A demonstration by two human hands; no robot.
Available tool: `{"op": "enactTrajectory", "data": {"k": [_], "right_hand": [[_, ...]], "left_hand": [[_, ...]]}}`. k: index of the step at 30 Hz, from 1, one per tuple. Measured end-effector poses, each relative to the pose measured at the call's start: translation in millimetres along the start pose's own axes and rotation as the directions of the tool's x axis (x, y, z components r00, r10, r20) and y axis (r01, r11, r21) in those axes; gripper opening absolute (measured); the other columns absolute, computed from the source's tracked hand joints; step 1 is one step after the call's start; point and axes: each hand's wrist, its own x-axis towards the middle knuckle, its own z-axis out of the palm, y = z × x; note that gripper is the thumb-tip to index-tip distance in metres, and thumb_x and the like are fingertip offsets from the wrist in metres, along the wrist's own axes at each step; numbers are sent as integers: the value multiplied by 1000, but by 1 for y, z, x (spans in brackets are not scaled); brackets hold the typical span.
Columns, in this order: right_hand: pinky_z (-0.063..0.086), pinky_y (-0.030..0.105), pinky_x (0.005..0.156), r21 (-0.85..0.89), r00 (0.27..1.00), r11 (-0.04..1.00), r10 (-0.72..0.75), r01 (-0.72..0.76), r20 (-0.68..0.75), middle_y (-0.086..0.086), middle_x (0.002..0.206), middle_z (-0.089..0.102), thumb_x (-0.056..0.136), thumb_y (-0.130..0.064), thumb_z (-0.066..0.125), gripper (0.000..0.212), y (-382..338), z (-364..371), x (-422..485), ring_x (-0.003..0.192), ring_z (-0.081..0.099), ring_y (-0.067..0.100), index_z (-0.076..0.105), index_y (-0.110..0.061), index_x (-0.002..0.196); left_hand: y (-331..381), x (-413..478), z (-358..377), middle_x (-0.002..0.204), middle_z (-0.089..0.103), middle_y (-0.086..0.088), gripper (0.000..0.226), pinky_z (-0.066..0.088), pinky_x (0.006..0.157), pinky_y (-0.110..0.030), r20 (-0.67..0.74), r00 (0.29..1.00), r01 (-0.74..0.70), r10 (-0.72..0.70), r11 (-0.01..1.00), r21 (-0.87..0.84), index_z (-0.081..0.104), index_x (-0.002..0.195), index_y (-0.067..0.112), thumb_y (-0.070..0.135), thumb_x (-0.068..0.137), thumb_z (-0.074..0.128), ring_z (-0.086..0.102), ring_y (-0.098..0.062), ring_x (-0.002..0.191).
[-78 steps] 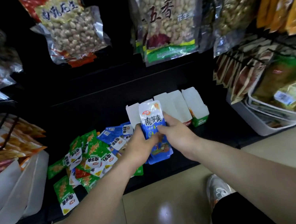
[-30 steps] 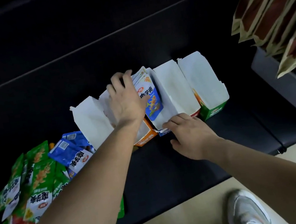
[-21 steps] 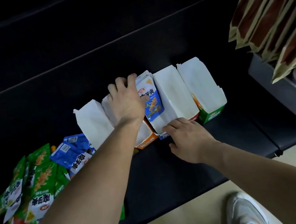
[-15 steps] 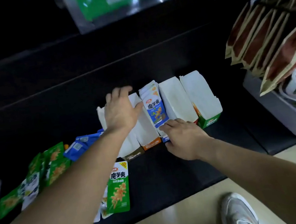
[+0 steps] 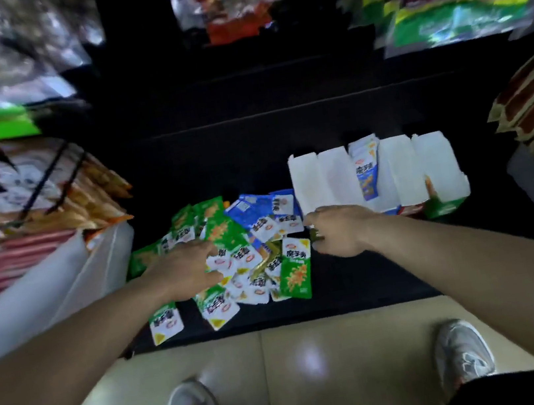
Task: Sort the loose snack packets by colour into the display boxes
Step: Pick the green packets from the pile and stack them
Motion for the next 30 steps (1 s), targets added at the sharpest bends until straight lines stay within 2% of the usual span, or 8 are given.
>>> {"op": "enactTrajectory", "data": {"k": [6,13,17,20,23,25,27,30], "right_hand": [[39,46,111,60,990,994,81,-88,114,11,163,19,101,-43,47,70,-45,94,63,144,32,35,17,-17,159],[47,46,96,160,919,921,375,-355,-123,12,141,42,84,-55,71,83,-44,169,94,128,44,33,32,-15,145],[43,47,104,472,890,807,447,-356,-93,11,136,49,70,-36,89,101,-32,184,96,129,46,32,28,-15,147],[47,45,97,578,888,733,459,-359,-30,8,124,53,73,-28,87,75,-23,189,94,117,53,28,43,-16,133],[50,33,70,688,893,673,443,-271,-82,2,104,61,93,-27,65,22,-15,191,84,94,61,20,56,-17,111],[44,26,56,780,895,590,437,-208,-93,-1,95,65,99,-24,58,7,-18,182,72,80,61,9,58,-18,103],[50,26,62,833,912,540,392,-122,-121,-6,93,69,99,-25,61,5,-28,172,61,81,65,7,61,-20,98],[58,38,81,891,952,454,274,-1,-139,-6,89,75,91,-29,72,6,-55,157,54,88,71,10,68,-24,90]], "left_hand": [[-47,-3,44,151,42,0,64,42,105,-37,62,998,17,-7,988,-154,39,146,24,51,92,61,44,-21,134],[-65,18,85,140,52,6,49,47,101,-43,24,1000,16,-10,967,-255,49,132,30,50,90,62,51,-15,127],[-58,32,96,141,51,4,46,44,102,-33,12,1000,11,-8,958,-287,50,133,26,43,93,62,50,-14,128],[-40,36,96,143,49,7,45,33,90,-24,19,1000,18,-13,960,-279,48,136,26,39,95,61,47,-12,129],[-26,39,102,135,54,6,41,36,88,-23,46,999,27,-11,928,-371,51,130,26,39,94,64,50,-7,112],[-21,39,107,127,58,6,39,44,89,-25,87,996,66,-28,884,-463,53,126,27,41,92,66,54,-7,106],[-15,38,110,120,61,9,43,50,92,-31,135,990,118,-47,802,-586,54,124,28,48,89,68,59,-10,105],[-5,31,105,117,66,11,51,52,92,-33,168,985,155,-31,573,-805,54,128,26,47,86,72,64,-14,109]]}}
